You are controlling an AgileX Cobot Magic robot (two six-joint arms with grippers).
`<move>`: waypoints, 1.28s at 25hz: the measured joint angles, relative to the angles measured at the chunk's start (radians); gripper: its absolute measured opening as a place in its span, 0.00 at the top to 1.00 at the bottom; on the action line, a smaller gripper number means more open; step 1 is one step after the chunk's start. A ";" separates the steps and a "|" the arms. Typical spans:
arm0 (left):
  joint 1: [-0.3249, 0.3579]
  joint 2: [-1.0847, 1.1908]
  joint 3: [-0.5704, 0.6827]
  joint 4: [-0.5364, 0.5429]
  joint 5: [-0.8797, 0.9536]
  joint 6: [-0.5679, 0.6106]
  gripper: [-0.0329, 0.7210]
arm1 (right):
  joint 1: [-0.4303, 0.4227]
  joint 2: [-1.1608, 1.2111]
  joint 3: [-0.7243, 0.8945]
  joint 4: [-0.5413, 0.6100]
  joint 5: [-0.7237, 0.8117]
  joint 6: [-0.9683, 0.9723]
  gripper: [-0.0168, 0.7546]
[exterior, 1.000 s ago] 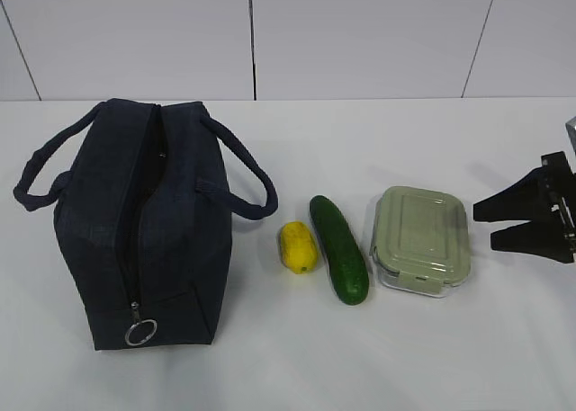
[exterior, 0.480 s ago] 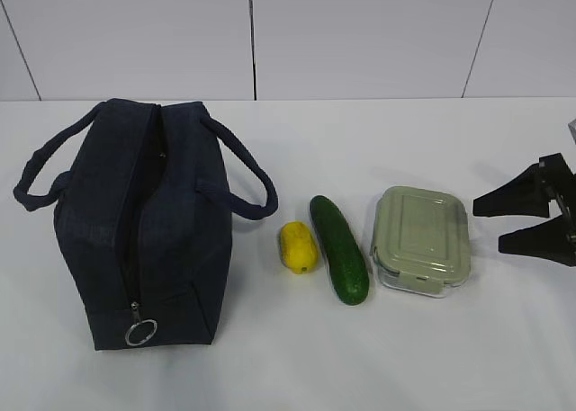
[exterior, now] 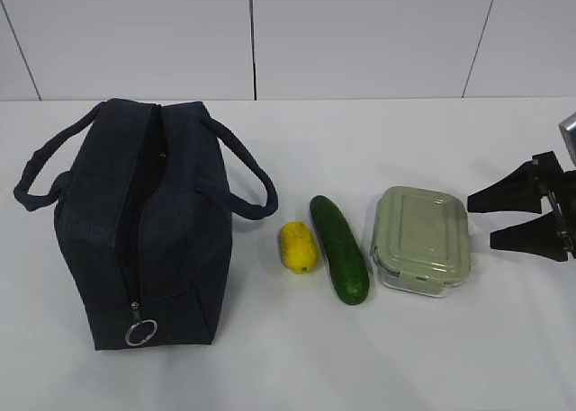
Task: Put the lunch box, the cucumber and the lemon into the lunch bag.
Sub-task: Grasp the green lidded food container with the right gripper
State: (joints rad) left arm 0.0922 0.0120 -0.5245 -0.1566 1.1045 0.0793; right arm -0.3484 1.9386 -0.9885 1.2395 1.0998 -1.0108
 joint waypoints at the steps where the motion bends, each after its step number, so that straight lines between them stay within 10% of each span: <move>1: 0.000 0.000 0.000 0.000 0.000 0.000 0.64 | 0.000 0.012 -0.004 0.000 0.012 0.000 0.22; 32: 0.000 0.000 0.000 0.000 0.000 0.000 0.64 | 0.000 0.170 -0.016 0.121 0.042 -0.118 0.22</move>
State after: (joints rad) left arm 0.0922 0.0120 -0.5245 -0.1566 1.1045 0.0793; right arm -0.3487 2.1090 -1.0042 1.3605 1.1414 -1.1288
